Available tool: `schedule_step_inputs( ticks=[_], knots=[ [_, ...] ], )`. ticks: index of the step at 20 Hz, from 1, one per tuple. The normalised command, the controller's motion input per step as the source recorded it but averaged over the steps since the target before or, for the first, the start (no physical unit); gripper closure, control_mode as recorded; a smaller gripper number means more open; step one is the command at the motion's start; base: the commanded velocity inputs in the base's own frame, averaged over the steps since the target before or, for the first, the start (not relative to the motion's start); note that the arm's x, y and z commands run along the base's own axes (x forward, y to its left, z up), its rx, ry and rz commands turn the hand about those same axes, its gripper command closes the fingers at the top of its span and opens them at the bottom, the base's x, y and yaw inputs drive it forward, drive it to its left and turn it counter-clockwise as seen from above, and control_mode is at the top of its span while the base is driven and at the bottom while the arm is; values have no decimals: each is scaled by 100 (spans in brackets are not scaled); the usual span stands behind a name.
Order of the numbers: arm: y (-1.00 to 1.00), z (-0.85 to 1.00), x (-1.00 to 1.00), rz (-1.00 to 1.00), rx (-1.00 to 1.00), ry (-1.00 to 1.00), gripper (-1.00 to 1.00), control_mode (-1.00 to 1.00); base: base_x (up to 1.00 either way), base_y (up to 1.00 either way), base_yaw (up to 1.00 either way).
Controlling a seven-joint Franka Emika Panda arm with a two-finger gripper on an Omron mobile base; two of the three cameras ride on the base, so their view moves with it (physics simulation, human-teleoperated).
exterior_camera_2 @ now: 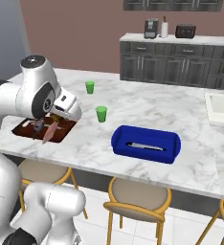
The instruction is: Gather the sweet potato and garlic from the fridge and place them on a tray on the dining counter. Then gather the fish and steak from the fridge and place them on the other tray.
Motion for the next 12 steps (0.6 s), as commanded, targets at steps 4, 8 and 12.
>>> schedule_step_inputs(
  ticks=[4,8,12],
  knots=[
    [-75,-29,71,-2,11,15,100,-100,0,0,0],
    [-81,-40,51,0,9,11,100,-100,0,0,0],
    [-67,-50,35,0,0,3,100,-100,0,0,0]
  ],
)
